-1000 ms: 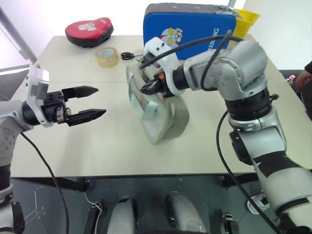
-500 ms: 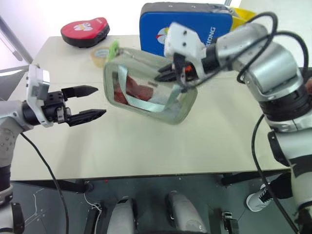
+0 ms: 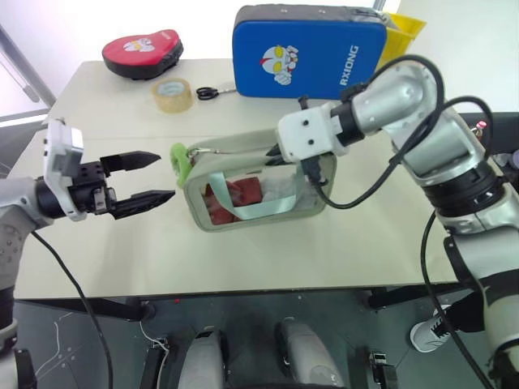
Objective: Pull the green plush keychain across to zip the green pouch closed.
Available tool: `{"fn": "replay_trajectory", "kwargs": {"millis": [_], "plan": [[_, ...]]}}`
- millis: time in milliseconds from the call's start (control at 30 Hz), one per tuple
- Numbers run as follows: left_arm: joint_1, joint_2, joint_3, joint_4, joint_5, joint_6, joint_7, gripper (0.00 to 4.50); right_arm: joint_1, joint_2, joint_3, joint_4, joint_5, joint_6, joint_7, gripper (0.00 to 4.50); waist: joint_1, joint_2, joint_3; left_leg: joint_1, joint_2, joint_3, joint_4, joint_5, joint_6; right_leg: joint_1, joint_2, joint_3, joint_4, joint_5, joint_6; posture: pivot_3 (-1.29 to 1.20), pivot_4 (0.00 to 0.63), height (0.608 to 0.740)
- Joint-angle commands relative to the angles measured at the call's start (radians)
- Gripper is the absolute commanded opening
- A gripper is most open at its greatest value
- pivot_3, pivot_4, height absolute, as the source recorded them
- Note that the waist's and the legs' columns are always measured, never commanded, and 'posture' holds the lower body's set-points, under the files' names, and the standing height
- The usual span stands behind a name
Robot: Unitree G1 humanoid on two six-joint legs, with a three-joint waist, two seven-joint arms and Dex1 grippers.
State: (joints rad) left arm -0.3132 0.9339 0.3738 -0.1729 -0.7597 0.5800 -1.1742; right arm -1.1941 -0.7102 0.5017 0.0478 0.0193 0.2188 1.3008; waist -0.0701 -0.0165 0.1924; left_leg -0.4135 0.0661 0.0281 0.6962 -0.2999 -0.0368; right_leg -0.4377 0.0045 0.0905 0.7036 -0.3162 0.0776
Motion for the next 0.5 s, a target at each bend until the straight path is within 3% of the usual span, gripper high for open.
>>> {"fn": "replay_trajectory", "kwargs": {"millis": [33,500], "plan": [[0.005,0.025,0.036,-0.026,-0.012,-0.003,-0.004,4.5,-0.027,0.01,-0.059,-0.018,-0.045,0.08,-0.048,0.04,0.0,0.0,0.0,0.0,0.0,0.0,0.0,0.0,0.0,0.0,0.0,0.0,0.0,0.0,0.0,0.0,0.15,0.737],[-0.059,0.024,-0.022,0.02,0.012,-0.016,-0.035,4.5,0.02,-0.002,-0.119,-0.205,-0.038,0.36,-0.071,0.04,0.002,0.0,0.0,0.0,-0.001,0.0,0.001,0.0,0.0,0.001,0.0,0.0,0.0,0.0,0.0,0.0,0.15,0.737]]}}
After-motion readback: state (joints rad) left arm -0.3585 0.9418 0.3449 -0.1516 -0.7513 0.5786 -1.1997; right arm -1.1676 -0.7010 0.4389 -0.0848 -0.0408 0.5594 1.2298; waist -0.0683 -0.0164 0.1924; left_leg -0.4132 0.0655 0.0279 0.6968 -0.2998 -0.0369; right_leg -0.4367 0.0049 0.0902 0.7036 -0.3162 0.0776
